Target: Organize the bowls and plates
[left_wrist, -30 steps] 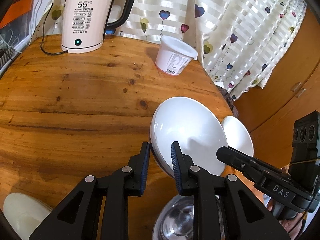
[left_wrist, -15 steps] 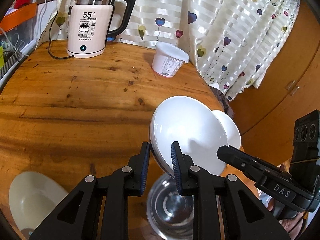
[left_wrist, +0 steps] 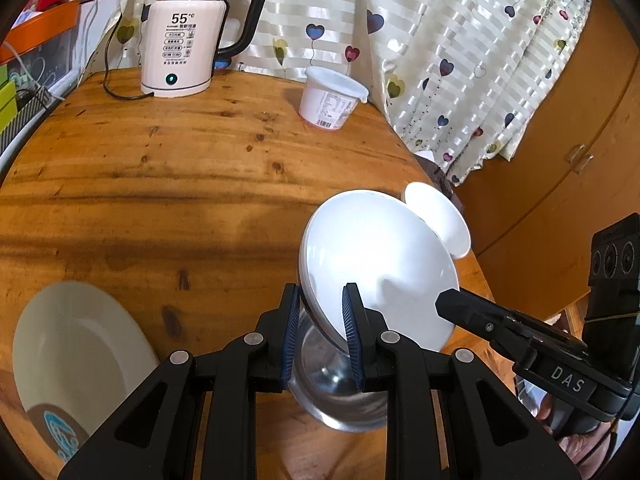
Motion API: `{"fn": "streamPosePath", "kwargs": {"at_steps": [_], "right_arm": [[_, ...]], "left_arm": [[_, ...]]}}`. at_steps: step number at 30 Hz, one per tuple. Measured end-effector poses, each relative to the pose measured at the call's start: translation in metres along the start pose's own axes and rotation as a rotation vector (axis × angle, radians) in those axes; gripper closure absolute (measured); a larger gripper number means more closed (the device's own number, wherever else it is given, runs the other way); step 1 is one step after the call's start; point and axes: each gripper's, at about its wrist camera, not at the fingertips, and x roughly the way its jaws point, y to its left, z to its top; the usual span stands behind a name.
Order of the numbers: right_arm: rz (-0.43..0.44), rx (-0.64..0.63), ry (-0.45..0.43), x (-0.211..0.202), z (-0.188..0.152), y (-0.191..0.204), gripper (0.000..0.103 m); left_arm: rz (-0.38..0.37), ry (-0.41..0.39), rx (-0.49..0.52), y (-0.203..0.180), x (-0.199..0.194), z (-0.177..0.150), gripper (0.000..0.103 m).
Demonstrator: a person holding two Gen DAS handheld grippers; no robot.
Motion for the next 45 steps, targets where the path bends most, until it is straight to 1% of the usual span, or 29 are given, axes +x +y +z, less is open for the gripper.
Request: {"fn": "streamPosePath", "kwargs": {"at_steps": [9,23,32,45], "right_arm": [[-0.002,0.015,0.036,-0.002,-0.022,-0.005,0.084],[-0.012,0.039,0.097,0.008,-0.035,-0.017,0.084],[-0.022,0.044,0.110,0.011,-0.036,-0.022,0.082],[-0.015,0.038,0.110,0.013,-0.037,-0.021,0.082]], "left_arm": [[0.015,0.036,0.008,-0.003,0.002,-0.020,0.080],[0.024,0.099,0.003,-0.002,0.016,-0.035,0.080],[0.018,0.108,0.012,-0.005,0.020,-0.035,0.080],[0.025,0.100,0.030,-0.007,0.019,-0.036,0.079]]}}
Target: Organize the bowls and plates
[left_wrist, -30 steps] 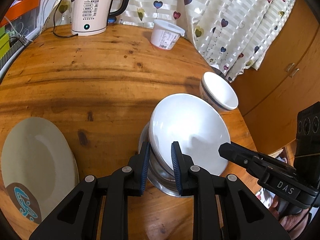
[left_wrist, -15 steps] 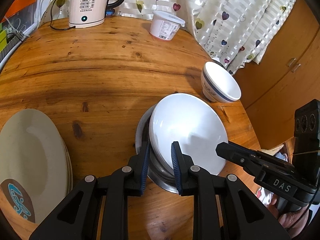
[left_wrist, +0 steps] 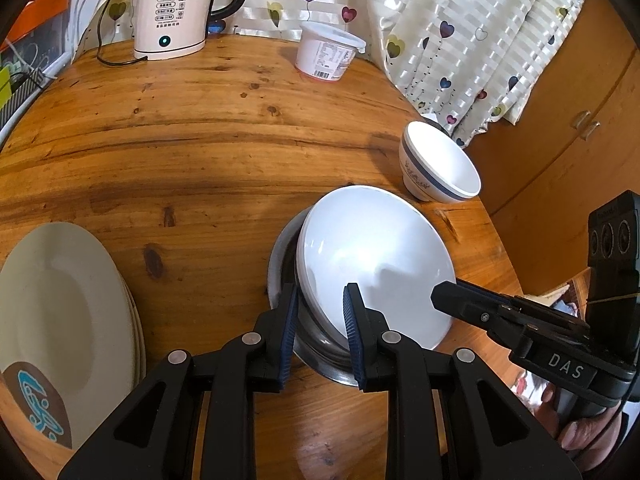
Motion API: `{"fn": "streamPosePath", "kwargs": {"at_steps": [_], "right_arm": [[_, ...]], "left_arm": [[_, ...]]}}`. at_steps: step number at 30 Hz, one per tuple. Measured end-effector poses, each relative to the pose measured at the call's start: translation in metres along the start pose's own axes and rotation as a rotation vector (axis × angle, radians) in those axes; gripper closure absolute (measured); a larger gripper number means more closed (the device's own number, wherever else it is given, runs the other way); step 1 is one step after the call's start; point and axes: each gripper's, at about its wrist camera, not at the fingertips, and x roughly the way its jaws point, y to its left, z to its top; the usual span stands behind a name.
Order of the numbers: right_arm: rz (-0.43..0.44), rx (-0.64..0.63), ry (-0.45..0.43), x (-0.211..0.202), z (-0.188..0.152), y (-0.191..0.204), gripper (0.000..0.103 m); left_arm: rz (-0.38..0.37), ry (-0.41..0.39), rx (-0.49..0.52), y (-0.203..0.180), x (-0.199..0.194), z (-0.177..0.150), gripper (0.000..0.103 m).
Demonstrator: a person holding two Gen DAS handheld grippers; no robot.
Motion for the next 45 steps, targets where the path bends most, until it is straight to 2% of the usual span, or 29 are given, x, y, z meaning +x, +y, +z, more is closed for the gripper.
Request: {"fn": "streamPosePath", "kwargs": {"at_steps": [5,22,34,45], "right_arm": [[0.006,-0.009,-0.009,0.000,0.000,0.001,0.082],[0.007,-0.023,-0.026,-0.001,0.005,0.002,0.082],[-0.005,-0.013,-0.078,-0.022,0.011,-0.007,0.082],[0.001,-0.035,-0.107,-0.037,0.011,-0.001,0.071]], "left_arm": [[0.022,-0.019,0.003,0.001,-0.004,0.001,0.079],[0.012,-0.038,-0.015,0.006,-0.007,0.001,0.079],[0.023,-0.085,-0.002,0.004,-0.024,0.002,0.079],[0.037,-0.121,0.025,-0.005,-0.037,0.004,0.079]]}}
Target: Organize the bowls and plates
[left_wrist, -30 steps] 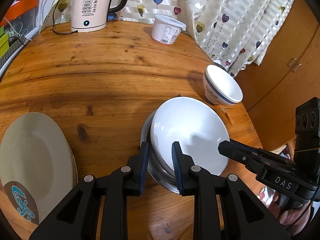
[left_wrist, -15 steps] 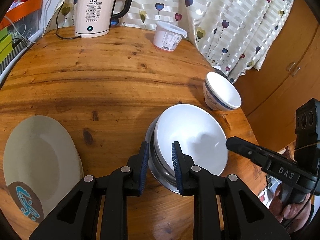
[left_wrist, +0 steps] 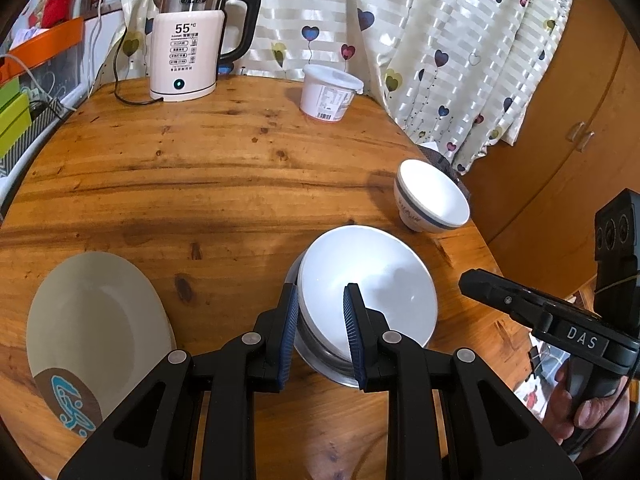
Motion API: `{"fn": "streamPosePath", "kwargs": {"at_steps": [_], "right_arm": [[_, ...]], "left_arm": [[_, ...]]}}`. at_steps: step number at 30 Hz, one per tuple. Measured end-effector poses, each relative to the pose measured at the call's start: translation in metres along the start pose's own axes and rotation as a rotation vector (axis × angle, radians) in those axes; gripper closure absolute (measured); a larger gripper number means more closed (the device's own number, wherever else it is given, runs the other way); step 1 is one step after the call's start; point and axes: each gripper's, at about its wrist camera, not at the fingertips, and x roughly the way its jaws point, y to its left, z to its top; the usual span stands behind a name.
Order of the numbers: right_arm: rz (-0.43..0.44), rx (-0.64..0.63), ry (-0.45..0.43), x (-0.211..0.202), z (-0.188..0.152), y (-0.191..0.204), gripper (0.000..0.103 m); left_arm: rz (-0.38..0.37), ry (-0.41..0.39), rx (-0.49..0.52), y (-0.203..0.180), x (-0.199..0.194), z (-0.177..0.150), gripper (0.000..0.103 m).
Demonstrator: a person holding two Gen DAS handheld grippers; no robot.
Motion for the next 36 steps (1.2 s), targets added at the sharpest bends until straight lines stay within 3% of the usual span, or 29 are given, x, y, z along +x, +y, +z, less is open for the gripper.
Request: {"fn": "streamPosePath", "kwargs": {"at_steps": [17,36], "right_arm": [[-0.008,0.005,0.001,-0.004,0.003,-0.003,0.063],[-0.034,0.012,-0.008,-0.004,0.015,-0.007,0.062]], "left_arm": [[0.000,-0.002,0.013,-0.004,0.000,0.003,0.079],[-0.015,0.001,0.013,-0.002,0.006,0.015,0.079]]}}
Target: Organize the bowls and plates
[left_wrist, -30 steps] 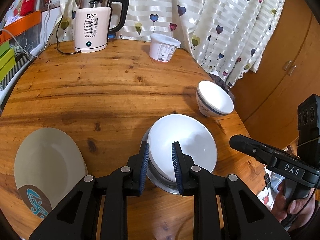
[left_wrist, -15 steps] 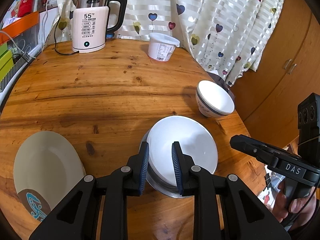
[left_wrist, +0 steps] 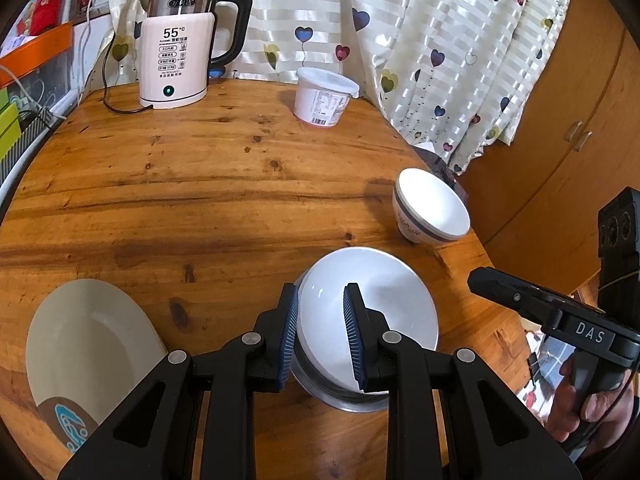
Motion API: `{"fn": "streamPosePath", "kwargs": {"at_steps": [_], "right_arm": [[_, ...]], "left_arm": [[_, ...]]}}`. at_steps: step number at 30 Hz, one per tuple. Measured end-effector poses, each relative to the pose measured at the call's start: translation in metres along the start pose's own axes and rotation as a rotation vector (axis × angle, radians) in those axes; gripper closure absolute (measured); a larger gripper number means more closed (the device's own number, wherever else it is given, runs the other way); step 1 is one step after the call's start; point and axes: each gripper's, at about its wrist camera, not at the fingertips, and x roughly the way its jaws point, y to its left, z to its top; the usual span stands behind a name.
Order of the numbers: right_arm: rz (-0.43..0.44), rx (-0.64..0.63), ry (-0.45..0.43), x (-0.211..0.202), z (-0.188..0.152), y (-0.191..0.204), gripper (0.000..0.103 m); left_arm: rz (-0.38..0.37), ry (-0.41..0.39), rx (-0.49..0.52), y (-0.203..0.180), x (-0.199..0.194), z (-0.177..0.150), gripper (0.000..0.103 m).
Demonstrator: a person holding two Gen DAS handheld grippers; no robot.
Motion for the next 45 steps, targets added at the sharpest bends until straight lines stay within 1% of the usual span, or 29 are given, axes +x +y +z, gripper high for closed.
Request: {"fn": "streamPosePath", "kwargs": {"at_steps": [6,13,19,26,37,45], "right_arm": [[-0.017,-0.013,-0.013,-0.006,0.002,0.005,0.062],[-0.032,-0.008,-0.020,-0.014,-0.008,0.013,0.062],[-0.042,-0.025,-0.025,-0.021,-0.015,0.024,0.059],[-0.043,-0.045,-0.034,-0.024,-0.013,0.031,0.058],[-0.044,-0.035,-0.046,-0.031,-0.013,0.022,0.058],[-0.041,-0.008,-0.044,-0.031,-0.015,0.011,0.058]], "left_arm": [[-0.011,-0.001,-0.008,0.002,-0.004,-0.003,0.079],[-0.026,-0.009,-0.005,0.005,-0.016,-0.012,0.079],[-0.036,-0.019,-0.008,0.008,-0.024,-0.018,0.079],[-0.038,-0.037,-0.018,0.011,-0.030,-0.017,0.079],[-0.043,-0.042,-0.016,0.006,-0.030,-0.017,0.079],[-0.046,-0.027,-0.008,0.005,-0.026,-0.014,0.079]]}}
